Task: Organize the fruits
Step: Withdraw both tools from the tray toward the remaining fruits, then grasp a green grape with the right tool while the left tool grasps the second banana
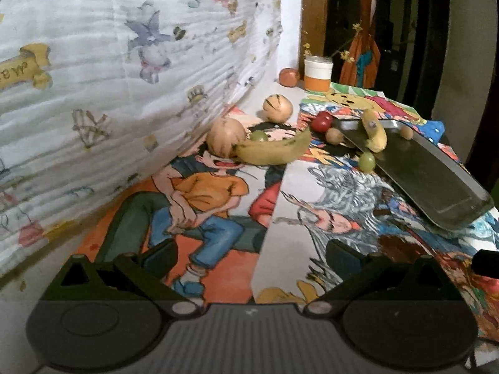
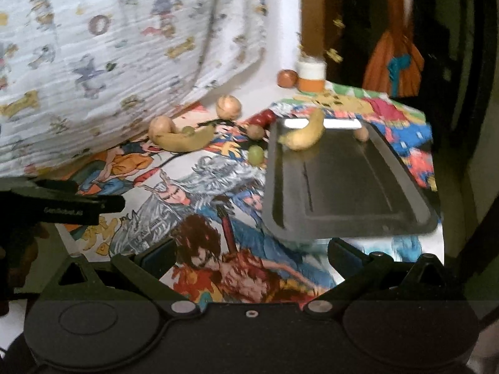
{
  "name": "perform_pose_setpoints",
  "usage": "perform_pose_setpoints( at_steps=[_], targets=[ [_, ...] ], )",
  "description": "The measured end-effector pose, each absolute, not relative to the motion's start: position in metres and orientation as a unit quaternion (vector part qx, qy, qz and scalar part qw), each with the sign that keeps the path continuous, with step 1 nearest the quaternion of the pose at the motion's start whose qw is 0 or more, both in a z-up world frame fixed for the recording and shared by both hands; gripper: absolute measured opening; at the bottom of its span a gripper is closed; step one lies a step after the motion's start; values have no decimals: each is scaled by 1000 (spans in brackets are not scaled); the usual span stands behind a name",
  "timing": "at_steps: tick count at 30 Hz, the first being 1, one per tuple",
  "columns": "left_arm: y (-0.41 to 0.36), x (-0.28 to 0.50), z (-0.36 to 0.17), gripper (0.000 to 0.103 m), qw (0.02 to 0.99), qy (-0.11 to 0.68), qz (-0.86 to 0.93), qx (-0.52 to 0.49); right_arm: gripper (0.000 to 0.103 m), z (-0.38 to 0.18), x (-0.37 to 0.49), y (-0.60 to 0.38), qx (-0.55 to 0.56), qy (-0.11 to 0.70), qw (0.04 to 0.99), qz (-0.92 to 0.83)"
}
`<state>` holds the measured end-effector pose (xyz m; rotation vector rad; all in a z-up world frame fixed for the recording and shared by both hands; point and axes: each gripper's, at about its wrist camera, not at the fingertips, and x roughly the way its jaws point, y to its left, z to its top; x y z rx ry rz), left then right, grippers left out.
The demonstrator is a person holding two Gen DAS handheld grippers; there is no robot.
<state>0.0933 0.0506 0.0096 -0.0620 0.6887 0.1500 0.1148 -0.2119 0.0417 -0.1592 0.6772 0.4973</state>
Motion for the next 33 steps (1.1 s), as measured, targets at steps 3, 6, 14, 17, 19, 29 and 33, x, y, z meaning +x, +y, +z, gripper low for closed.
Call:
perform_pose_setpoints(
  at_steps=[3,6,14,17,19,29,33],
  targets=[
    [54,100,14,103,943,325,66,-21,103,49,123,-208,-97,314,907,264],
    [54,111,21,103,950,306,53,6,103,56,134,-204,-116,301,900,294],
    [50,148,25,103,961,266,-22,70,103,59,166,-180,-225,253,860,382],
    [45,164,22,103,959,267,-37,89,102,54,185,-173,-246,243,854,388],
    [40,174,20,103,956,272,-39,106,102,49,200,-170,-251,244,852,389],
    [32,220,4,103,932,303,-79,182,95,19,254,-161,-283,265,823,415],
    [33,235,0,98,923,321,-92,190,87,12,269,-160,-284,264,818,424]
  ],
)
